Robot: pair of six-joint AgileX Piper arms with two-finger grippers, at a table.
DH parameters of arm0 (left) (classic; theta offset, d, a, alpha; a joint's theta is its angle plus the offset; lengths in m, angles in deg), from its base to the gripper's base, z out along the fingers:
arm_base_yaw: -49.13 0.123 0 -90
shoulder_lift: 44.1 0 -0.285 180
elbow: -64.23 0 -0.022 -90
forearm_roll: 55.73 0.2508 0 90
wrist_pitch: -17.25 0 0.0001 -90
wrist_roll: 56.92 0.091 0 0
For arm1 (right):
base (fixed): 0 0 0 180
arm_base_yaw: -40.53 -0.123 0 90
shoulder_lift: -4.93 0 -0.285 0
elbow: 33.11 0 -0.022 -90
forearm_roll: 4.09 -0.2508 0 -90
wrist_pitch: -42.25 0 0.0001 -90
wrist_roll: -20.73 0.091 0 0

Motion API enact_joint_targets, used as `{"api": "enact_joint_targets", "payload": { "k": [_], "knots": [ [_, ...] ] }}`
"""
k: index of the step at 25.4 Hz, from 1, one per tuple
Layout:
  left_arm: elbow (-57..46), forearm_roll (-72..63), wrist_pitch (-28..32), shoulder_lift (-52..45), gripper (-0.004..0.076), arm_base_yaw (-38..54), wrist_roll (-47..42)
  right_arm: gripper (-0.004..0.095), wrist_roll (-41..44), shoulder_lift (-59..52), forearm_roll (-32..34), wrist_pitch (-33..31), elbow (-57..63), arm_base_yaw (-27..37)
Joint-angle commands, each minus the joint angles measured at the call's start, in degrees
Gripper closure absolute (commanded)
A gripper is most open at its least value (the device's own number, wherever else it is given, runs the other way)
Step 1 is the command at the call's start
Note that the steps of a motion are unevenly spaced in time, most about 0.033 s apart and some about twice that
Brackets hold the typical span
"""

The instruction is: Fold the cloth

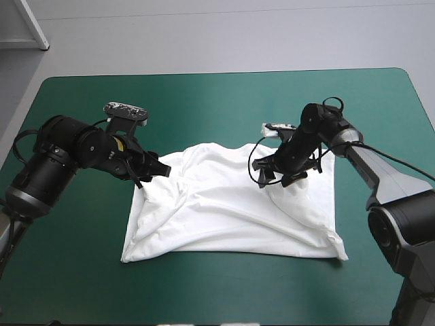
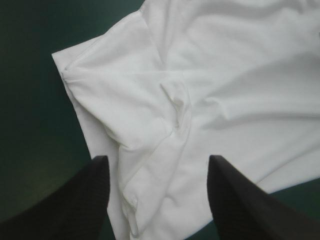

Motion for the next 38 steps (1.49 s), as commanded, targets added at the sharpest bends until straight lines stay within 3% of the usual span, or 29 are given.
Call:
{"api": "enact_joint_targets", "payload": {
  "k": [1,8,14,20,21,24,27,30,38],
  "knots": [
    [1.8,-0.3,1.5,-2.7,0.0301,-0.2,-0.5,0.0302,0.4,-7.8,0.0,-2.3,-5.9,0.0],
    [1.8,-0.3,1.5,-6.4,0.0301,-0.2,-0.5,0.0356,3.6,-22.2,10.2,-2.3,-7.3,0.0],
    [1.8,1.5,0.1,-9.2,0.0301,-0.2,-0.5,0.04,6.5,-35.9,17.1,-2.3,-1.0,0.0],
    [0.6,3.9,-3.5,-10.7,0.0301,-0.2,-0.9,0.041,9.2,-46.8,19.4,-2.3,18.7,0.0],
    [-2.1,4.1,-3.6,-11.9,0.0301,-0.2,-1.5,0.041,10.0,-49.1,18.4,-2.3,26.4,0.0],
    [-10.3,4.1,-3.5,-14.7,0.0301,-0.2,-3.5,0.041,12.2,-51.7,18.1,-2.3,35.1,0.0],
    [-21.4,3.4,-1.7,-18.7,0.0301,-0.2,-6.8,0.041,13.7,-54.3,18.1,-2.1,40.6,0.0],
    [-35.8,-1.5,4.6,-22.7,0.0301,-0.2,-7.1,0.041,13.7,-56.2,18.5,0.2,43.5,0.0],
    [-39.4,1.1,13.8,-14.2,0.0301,-0.2,-11.4,0.0411,13.7,-56.2,18.0,3.0,43.7,0.0]
  ]
}}
